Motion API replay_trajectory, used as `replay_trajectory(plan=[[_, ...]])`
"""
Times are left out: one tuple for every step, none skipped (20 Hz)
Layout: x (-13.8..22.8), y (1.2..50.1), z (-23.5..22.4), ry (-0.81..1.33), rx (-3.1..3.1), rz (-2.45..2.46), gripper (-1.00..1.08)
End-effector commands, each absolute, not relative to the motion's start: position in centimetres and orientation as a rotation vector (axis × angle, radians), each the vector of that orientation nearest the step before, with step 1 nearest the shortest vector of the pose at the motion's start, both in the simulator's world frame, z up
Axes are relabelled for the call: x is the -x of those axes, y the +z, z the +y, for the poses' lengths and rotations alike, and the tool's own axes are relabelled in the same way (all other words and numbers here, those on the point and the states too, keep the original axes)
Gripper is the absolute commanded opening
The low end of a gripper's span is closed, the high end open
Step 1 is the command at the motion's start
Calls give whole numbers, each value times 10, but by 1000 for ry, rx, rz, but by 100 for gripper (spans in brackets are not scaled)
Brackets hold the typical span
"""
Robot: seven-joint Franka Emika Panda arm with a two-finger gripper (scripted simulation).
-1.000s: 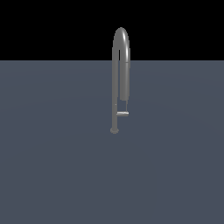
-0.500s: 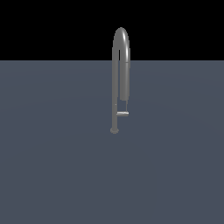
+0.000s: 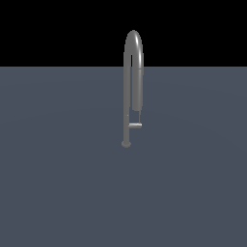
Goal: Turn on the faucet by rotating a designated handle.
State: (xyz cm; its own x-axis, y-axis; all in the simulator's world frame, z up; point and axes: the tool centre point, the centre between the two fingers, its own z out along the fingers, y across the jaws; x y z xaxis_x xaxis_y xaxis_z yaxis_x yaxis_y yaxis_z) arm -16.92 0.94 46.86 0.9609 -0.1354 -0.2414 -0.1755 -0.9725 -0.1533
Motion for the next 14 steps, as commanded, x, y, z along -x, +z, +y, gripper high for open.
replay_trajectory(plan=[[155,463,7,394,2895,283,-100],[150,461,6,414,2877,301,-100],[144,458,6,434,2859,320,-100],[139,456,5,454,2841,338,-100],[133,453,3,473,2822,357,-100],[128,450,2,493,2803,375,-100],[122,448,1,512,2783,393,-100],[117,445,0,531,2763,411,-100],[112,442,-1,551,2743,429,-100],[106,438,-3,570,2723,447,-100],[101,435,-4,589,2702,464,-100],[96,432,-5,607,2680,482,-100],[91,428,-7,626,2659,499,-100],[86,425,-8,644,2637,516,-100]])
